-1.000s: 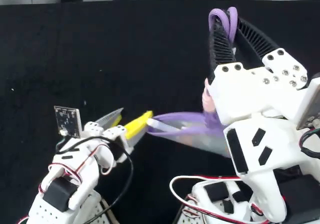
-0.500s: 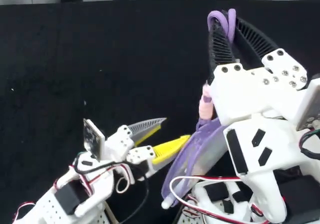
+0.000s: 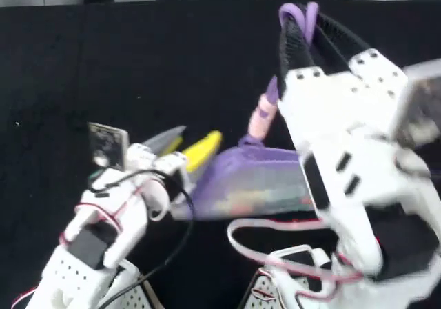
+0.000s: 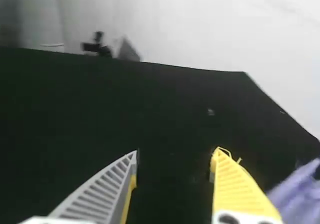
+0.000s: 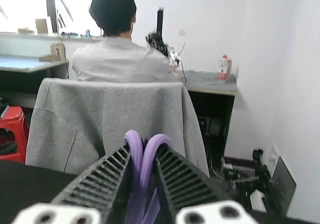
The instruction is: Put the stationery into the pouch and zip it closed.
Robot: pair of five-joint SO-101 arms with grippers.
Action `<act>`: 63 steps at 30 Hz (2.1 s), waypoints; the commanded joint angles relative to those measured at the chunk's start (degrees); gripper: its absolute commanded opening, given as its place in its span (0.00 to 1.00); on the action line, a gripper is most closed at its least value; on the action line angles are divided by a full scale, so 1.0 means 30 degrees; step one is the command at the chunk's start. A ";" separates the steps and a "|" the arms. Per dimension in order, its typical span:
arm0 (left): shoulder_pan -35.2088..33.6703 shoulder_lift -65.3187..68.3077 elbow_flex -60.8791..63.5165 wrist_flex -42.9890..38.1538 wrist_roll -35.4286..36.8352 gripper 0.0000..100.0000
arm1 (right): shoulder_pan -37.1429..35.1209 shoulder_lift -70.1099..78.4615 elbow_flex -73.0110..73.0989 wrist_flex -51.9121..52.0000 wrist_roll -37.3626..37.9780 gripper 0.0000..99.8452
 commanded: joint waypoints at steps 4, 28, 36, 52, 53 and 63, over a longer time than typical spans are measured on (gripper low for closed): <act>-0.4674 -0.0850 -0.6081 0.6857 -0.0352 0.24 | 0.0381 -0.0454 -0.0747 -0.0410 0.0029 0.01; 0.4821 -0.3165 -0.2740 0.6916 -0.7150 0.24 | 0.0293 -0.1656 -0.0630 0.0000 0.0117 0.01; 0.6256 -0.3136 -0.0718 0.5773 -0.8557 0.23 | 0.0264 -0.1656 -0.0630 0.0000 0.0117 0.01; 0.3971 -0.3370 -0.6227 1.0696 -1.2923 0.23 | 0.0264 -0.1656 -0.0630 0.0029 0.0147 0.01; 0.3971 -0.3370 -0.6403 1.0901 -1.3128 0.23 | 0.0264 -0.1656 -0.0630 0.0029 0.0147 0.01; 0.3941 -0.3165 -0.2916 0.8381 -1.5033 0.23 | 0.0264 -0.1656 -0.0777 0.0264 0.0176 0.01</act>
